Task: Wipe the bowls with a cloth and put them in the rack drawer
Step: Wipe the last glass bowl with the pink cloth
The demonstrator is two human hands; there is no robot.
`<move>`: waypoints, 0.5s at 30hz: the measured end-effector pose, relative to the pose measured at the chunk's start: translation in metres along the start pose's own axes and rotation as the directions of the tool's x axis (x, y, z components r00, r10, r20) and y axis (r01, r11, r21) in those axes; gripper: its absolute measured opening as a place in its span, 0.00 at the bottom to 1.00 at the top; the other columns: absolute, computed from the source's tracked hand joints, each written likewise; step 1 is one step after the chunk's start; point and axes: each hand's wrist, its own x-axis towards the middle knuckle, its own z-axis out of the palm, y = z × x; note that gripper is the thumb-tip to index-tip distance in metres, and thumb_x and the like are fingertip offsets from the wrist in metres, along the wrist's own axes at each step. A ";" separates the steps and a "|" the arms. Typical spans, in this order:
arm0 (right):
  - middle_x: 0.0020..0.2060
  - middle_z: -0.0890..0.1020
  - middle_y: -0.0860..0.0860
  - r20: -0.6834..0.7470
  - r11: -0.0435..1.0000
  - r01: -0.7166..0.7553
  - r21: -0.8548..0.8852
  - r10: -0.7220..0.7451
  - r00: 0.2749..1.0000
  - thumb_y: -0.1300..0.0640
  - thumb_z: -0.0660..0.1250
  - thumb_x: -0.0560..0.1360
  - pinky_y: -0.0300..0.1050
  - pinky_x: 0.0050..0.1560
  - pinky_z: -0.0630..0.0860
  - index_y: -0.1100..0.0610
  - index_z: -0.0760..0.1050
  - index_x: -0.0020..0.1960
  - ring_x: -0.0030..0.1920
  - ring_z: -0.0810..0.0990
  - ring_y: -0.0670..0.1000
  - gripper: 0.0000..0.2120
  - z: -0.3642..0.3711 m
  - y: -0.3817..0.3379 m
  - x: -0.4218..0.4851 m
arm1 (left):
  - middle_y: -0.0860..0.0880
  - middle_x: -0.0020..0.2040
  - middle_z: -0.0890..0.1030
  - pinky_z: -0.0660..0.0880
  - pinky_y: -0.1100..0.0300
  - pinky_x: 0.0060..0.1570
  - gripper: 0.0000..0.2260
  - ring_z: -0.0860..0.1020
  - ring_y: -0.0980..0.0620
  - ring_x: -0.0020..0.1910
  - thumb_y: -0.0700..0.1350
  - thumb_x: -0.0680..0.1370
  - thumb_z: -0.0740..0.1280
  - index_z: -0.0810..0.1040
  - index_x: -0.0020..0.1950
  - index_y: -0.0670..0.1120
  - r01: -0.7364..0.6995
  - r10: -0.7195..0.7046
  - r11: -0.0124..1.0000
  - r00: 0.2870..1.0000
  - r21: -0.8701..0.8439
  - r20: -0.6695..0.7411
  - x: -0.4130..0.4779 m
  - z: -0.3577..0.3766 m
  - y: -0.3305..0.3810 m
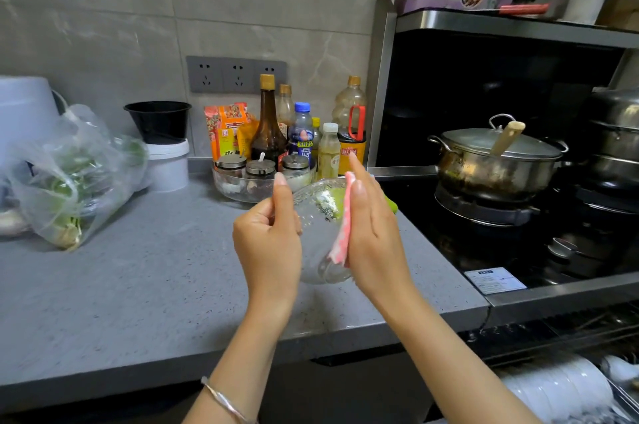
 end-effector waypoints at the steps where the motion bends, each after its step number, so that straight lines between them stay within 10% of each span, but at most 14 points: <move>1: 0.74 0.62 0.40 -0.002 0.997 0.040 -0.073 -0.040 0.999 0.45 0.46 0.82 0.47 0.76 0.54 0.47 0.58 0.76 0.75 0.54 0.37 0.23 0.002 -0.001 -0.003 | 0.54 0.19 0.63 0.59 0.65 0.22 0.26 0.61 0.57 0.21 0.52 0.81 0.61 0.64 0.23 0.45 -0.003 0.003 1.000 1.000 -0.002 0.008 0.000 0.000 0.000; 6: 0.72 0.68 0.46 0.004 0.843 0.325 -0.428 -0.358 0.934 0.50 0.50 0.82 0.49 0.75 0.56 0.51 0.65 0.73 0.76 0.57 0.45 0.21 0.008 -0.002 -0.007 | 0.48 0.20 0.66 0.61 0.57 0.26 0.28 0.63 0.52 0.23 0.53 0.80 0.61 0.68 0.25 0.37 -0.056 0.051 0.995 0.997 0.082 0.057 -0.005 0.003 0.001; 12: 0.48 0.80 0.45 -0.022 0.992 -0.028 0.122 0.031 0.999 0.45 0.49 0.80 0.27 0.48 0.71 0.54 0.76 0.58 0.48 0.77 0.36 0.21 -0.008 0.005 0.006 | 0.55 0.19 0.59 0.56 0.67 0.21 0.27 0.57 0.58 0.20 0.50 0.81 0.59 0.60 0.22 0.49 0.118 -0.114 0.991 0.992 -0.065 0.052 0.003 -0.008 0.008; 15: 0.26 0.71 0.47 -0.031 0.960 -0.123 0.252 0.135 0.990 0.47 0.52 0.83 0.33 0.25 0.68 0.66 0.71 0.40 0.24 0.70 0.42 0.25 -0.010 0.009 0.007 | 0.55 0.19 0.59 0.55 0.66 0.21 0.25 0.57 0.58 0.20 0.50 0.82 0.59 0.60 0.25 0.47 0.213 -0.210 0.972 0.977 -0.100 0.040 0.006 -0.011 0.005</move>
